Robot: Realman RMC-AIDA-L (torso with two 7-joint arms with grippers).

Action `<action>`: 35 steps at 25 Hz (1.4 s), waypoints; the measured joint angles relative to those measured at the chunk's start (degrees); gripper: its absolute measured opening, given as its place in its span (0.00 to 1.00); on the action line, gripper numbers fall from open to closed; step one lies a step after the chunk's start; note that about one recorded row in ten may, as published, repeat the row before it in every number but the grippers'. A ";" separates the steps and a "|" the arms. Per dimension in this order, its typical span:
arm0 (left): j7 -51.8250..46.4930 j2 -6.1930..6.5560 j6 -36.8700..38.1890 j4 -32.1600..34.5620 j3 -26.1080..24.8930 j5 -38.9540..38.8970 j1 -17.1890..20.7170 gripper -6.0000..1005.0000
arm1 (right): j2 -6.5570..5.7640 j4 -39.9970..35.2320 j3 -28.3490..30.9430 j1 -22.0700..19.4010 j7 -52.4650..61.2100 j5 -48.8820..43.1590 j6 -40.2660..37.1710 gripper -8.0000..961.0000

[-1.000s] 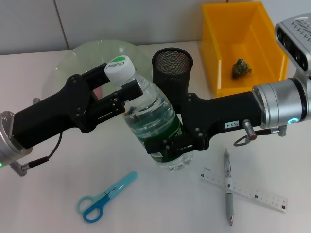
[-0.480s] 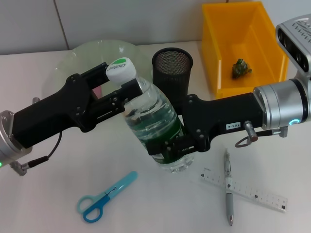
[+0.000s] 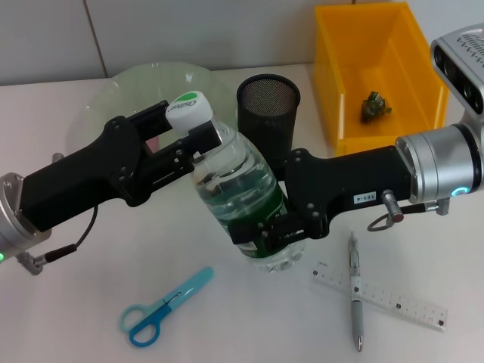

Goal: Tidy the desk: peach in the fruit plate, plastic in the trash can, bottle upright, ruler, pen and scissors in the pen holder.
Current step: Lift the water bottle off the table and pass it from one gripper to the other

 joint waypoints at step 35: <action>-0.80 0.03 0.36 0.11 0.02 0.43 0.14 0.45 | 0.22 -1.58 -0.64 -0.41 0.33 0.33 -0.23 0.80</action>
